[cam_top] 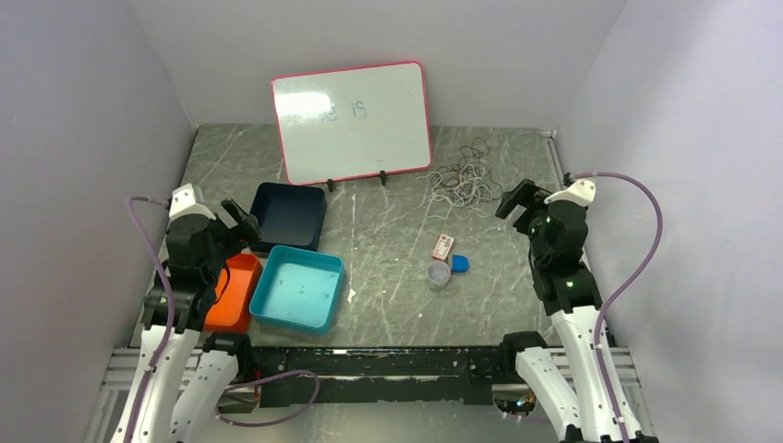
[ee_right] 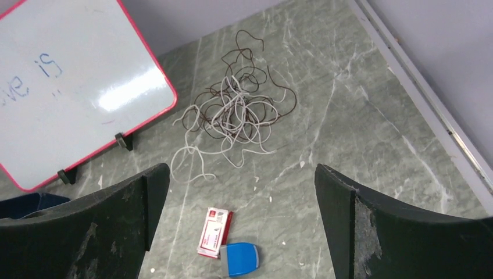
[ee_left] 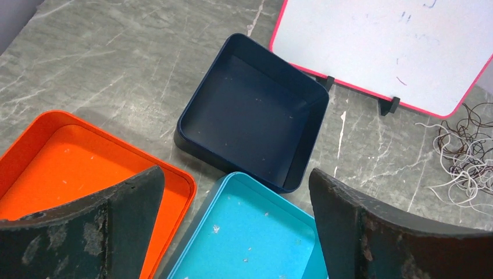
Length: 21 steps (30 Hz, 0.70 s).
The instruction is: Untangle the cables
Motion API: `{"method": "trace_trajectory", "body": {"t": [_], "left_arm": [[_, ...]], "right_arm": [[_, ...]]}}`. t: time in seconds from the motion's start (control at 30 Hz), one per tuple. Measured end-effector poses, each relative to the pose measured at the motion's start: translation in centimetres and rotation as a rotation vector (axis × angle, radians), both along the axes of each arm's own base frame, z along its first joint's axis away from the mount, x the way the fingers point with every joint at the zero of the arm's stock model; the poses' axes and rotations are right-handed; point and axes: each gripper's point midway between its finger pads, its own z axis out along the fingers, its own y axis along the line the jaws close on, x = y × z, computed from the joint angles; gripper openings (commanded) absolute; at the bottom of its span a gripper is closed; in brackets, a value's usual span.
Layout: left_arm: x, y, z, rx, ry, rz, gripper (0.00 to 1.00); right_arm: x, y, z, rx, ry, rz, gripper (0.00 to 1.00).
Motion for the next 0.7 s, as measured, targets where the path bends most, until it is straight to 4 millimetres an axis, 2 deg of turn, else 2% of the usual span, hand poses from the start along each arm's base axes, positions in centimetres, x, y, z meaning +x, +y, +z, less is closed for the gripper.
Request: {"method": "trace_trajectory", "body": {"t": [0.17, 0.4, 0.57, 0.7], "left_arm": [[0.1, 0.2, -0.5, -0.011, 0.026, 0.017, 0.99], [-0.1, 0.3, -0.3, -0.026, 0.037, 0.032, 0.99], [0.2, 0.2, -0.5, -0.04, 0.057, 0.041, 0.99], [1.4, -0.4, -1.1, -0.04, 0.112, 0.01, 0.99]], "right_arm": [[0.1, -0.4, 1.2, 0.003, -0.024, -0.021, 1.0], [0.2, -0.4, 2.0, 0.034, -0.043, -0.027, 1.0], [0.4, 0.5, 2.6, 0.058, -0.046, 0.017, 1.0], [1.0, 1.7, 2.6, 0.071, -0.021, 0.083, 1.0]]}}
